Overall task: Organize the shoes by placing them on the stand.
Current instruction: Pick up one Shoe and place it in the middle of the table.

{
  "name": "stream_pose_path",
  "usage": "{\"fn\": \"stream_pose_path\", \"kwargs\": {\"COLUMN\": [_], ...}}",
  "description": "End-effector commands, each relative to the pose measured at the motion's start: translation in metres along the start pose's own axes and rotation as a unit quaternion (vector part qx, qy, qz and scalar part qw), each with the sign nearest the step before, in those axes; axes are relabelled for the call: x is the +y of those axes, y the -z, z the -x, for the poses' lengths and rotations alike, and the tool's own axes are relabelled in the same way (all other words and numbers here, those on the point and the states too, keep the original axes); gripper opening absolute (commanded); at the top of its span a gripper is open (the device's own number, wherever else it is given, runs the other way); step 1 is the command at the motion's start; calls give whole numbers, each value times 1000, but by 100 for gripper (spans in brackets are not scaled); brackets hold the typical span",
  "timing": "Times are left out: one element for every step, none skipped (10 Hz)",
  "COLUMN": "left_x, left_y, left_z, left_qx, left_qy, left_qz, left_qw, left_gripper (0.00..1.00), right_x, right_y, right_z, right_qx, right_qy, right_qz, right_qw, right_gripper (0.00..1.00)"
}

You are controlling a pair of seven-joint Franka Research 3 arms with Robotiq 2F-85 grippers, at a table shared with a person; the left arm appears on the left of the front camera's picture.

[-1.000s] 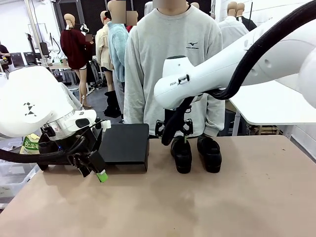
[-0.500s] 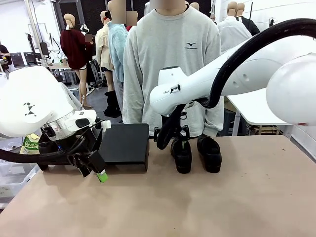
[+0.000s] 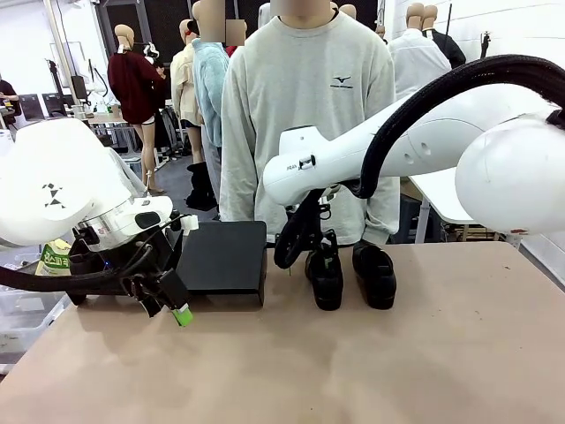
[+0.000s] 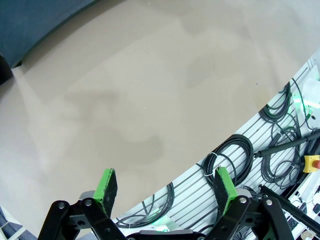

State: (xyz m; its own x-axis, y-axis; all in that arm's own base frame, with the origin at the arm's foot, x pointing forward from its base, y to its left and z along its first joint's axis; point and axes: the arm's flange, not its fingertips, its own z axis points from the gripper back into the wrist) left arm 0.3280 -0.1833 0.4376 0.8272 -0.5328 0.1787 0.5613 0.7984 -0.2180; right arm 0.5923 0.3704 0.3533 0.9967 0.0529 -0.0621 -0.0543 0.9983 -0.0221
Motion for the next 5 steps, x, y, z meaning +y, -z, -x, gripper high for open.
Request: {"fn": "stream_pose_path", "kwargs": {"left_x": [1, 1, 1, 1, 1], "left_y": [1, 1, 1, 1, 1], "left_z": [-1, -1, -1, -1, -1], "left_qx": [-6, -6, -6, -6, -6], "left_qy": [0, 0, 0, 0, 0], "left_qz": [7, 7, 7, 7, 7], "left_qw": [1000, 1000, 1000, 1000, 1000], "left_gripper": [100, 100, 100, 100, 100], "right_x": [4, 4, 4, 4, 4], "right_y": [-3, -2, -1, -1, -1], "right_z": [-4, -5, -4, -4, -4], "right_qx": [3, 4, 8, 11, 13], "right_qy": [4, 5, 10, 13, 15], "right_qz": [-2, -3, -5, -5, -2], "right_qw": [1000, 1000, 1000, 1000, 1000], "right_gripper": [72, 55, 38, 21, 3]}}
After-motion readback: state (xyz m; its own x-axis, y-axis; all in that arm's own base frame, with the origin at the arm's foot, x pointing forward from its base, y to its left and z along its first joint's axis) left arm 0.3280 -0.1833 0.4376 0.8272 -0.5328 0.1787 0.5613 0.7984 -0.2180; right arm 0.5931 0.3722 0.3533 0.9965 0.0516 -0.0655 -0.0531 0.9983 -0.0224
